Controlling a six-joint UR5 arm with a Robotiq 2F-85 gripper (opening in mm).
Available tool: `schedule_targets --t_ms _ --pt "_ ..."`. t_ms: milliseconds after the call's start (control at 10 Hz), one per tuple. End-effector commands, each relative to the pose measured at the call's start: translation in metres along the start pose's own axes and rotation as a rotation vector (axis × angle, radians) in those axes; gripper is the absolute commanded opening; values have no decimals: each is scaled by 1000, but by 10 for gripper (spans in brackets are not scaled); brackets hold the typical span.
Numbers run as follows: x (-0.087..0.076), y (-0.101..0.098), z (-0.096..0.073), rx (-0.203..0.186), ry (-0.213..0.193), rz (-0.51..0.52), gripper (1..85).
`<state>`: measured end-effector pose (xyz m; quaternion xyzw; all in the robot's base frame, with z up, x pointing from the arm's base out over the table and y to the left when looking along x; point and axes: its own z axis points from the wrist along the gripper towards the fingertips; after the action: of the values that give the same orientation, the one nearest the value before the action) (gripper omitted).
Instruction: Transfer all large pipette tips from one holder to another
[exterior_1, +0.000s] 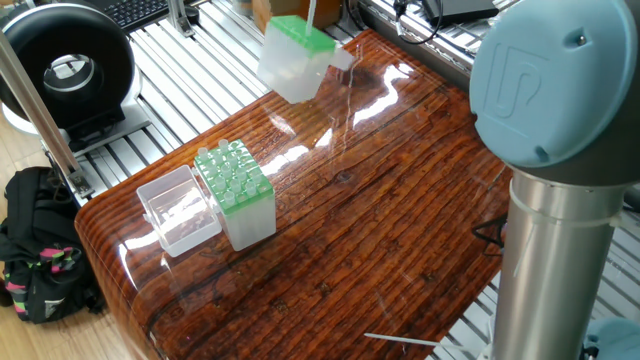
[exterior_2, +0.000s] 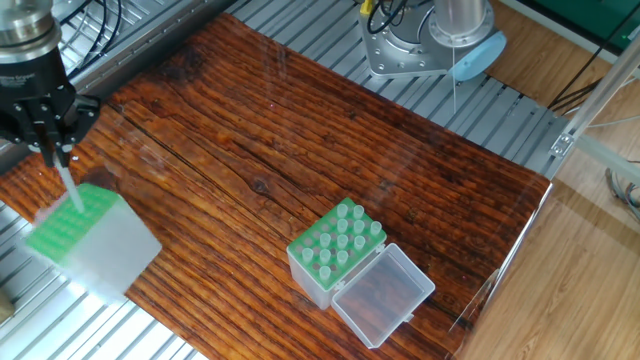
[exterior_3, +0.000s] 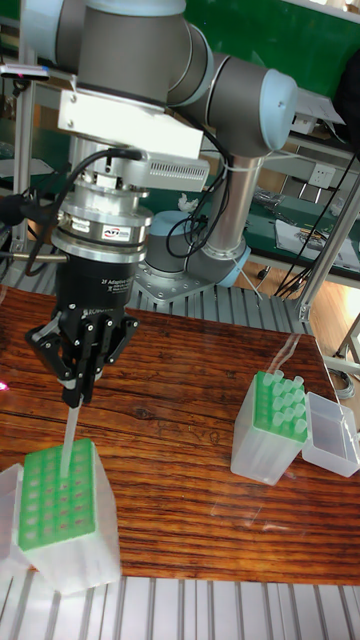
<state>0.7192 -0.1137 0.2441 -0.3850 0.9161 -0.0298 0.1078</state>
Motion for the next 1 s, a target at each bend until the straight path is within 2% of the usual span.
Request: schedule_targets --t_ms 0,300,700,900 --pt "9 12 -2 -46 32 35 10" --pt "15 18 -2 -69 56 63 10" --pt "19 20 -4 -75 77 89 10" --pt "20 23 -17 -82 89 92 10"
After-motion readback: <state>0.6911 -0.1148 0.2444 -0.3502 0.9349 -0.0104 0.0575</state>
